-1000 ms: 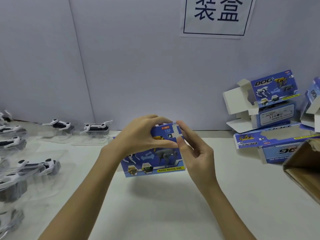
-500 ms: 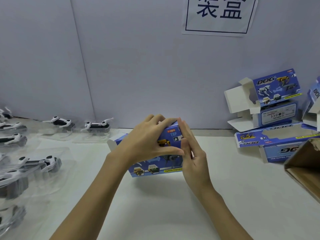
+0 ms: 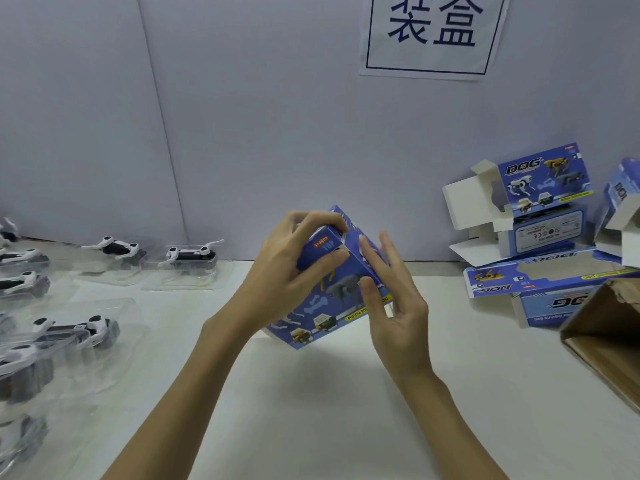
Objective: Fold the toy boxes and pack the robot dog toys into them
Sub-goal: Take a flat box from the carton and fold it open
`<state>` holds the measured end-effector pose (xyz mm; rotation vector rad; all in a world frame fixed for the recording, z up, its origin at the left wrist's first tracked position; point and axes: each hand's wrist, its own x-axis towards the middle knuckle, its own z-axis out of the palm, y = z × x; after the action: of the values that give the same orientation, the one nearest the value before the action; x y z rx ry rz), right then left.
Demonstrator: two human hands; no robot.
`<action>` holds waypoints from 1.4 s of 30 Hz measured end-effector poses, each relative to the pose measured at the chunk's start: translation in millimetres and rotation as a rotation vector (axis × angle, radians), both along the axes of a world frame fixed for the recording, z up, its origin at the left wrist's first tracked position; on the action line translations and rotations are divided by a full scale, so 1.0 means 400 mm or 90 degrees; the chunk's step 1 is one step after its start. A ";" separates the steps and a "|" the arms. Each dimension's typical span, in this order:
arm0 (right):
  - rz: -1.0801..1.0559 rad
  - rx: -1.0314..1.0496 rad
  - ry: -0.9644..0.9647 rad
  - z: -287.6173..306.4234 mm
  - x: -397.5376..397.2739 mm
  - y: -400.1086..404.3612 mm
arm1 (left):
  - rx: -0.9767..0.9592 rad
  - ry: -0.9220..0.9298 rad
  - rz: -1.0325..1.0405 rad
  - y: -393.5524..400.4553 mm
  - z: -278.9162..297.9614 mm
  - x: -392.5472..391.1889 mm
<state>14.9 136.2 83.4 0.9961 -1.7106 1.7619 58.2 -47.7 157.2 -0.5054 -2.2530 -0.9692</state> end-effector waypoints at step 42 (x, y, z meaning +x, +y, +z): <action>0.247 -0.005 -0.445 -0.033 -0.003 -0.034 | 0.689 -0.071 -0.086 -0.005 -0.232 0.016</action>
<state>13.8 122.4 70.2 0.7905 -1.9895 2.5921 64.6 -49.6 64.6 -0.1007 -1.4481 -2.0828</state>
